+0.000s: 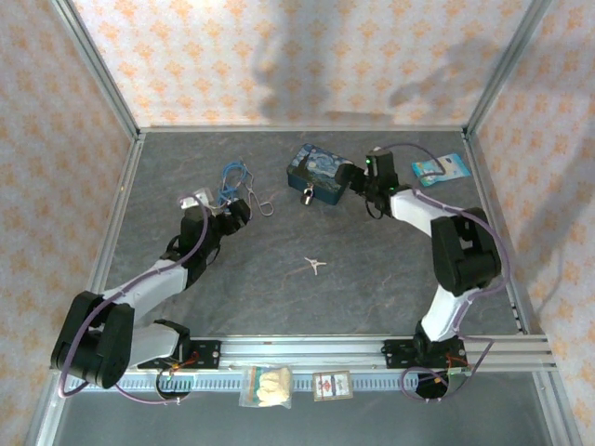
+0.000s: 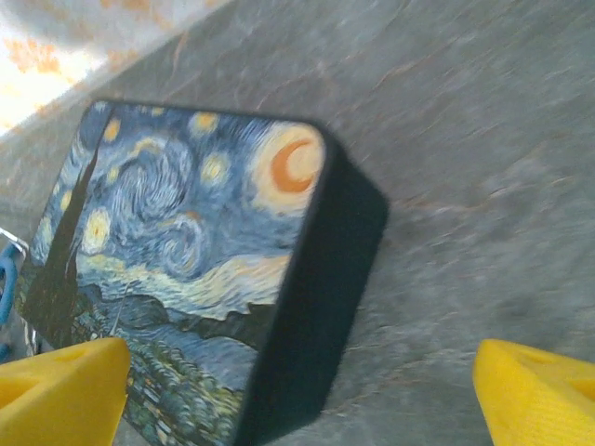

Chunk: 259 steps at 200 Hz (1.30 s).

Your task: Unlock a padlock with a key

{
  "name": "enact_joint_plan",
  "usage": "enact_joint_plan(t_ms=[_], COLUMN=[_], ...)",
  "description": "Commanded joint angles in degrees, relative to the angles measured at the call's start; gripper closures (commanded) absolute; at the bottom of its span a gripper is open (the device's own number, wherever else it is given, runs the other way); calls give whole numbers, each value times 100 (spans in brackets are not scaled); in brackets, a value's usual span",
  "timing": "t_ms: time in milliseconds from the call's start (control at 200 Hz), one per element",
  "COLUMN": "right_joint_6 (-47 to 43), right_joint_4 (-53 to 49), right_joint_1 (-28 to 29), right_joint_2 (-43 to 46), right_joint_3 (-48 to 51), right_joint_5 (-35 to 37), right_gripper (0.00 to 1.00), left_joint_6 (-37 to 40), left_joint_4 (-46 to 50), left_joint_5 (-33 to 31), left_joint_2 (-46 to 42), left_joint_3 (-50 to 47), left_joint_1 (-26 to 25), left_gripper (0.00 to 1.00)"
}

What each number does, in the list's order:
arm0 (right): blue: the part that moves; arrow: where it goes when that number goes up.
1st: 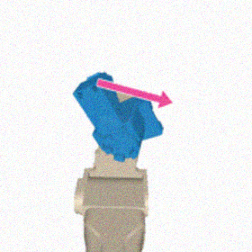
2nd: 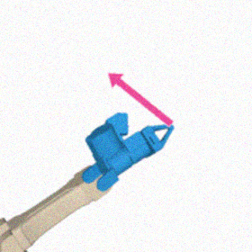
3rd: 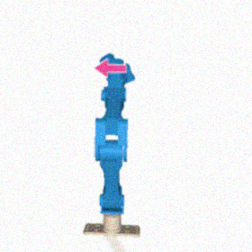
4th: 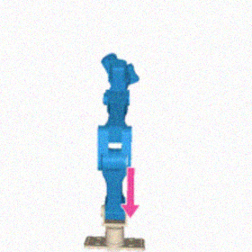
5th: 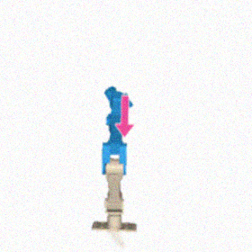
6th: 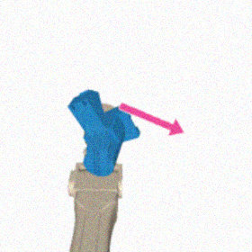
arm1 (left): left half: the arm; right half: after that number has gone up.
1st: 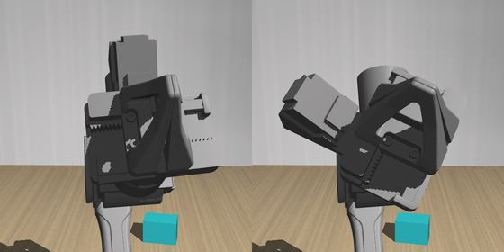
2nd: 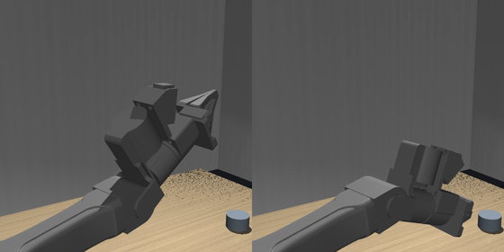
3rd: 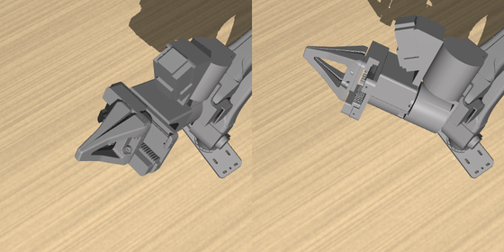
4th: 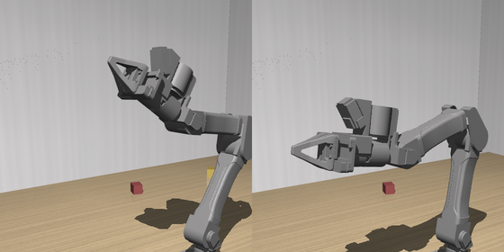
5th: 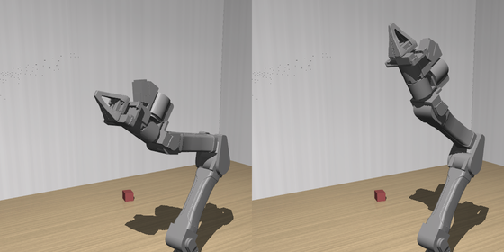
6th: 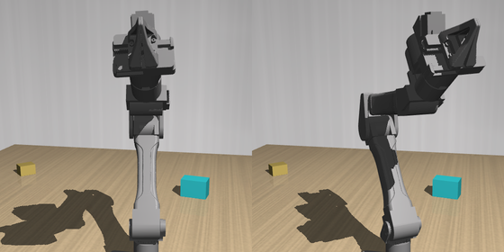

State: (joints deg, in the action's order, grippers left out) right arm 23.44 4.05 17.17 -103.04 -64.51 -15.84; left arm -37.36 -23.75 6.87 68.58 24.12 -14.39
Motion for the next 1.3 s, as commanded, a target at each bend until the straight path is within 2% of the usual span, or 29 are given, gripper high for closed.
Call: enact_joint_plan(t_ms=[0,230,460,530,816,926,1021,1291], right_joint_6=[171,223,-702,-1077,-2040,-2207,-2561,-3054], right_joint_4=[-175,-360,-935,-1186,-1505,-1488,-1468,-1763], right_joint_1=[159,182,181,180,179,177,184,195], right_joint_2=[-403,-1122,-1097,-1006,-170,111,160,-645], right_joint_3=[-536,-1097,-1003,-861,463,830,847,-324], right_joint_5=[-82,39,270,323,49,-140,-773,-1026], right_gripper=[6,16,33,44,57,59,60,56], left_joint_6=[-894,-819,-808,-838,-957,-920,-828,-715], left_joint_4=[-559,-315,-349,-399,-726,-753,-811,-1000], left_joint_5=[202,303,383,415,637,724,823,1106], left_joint_2=[-133,-371,-560,-532,-189,-37,94,365], left_joint_3=[-454,-478,-547,-554,-449,-315,-234,-86], left_joint_1=[-20,-20,-20,-20,-39,-80,-125,-390], left_gripper=[1,1,1,1,1,1,1,1])
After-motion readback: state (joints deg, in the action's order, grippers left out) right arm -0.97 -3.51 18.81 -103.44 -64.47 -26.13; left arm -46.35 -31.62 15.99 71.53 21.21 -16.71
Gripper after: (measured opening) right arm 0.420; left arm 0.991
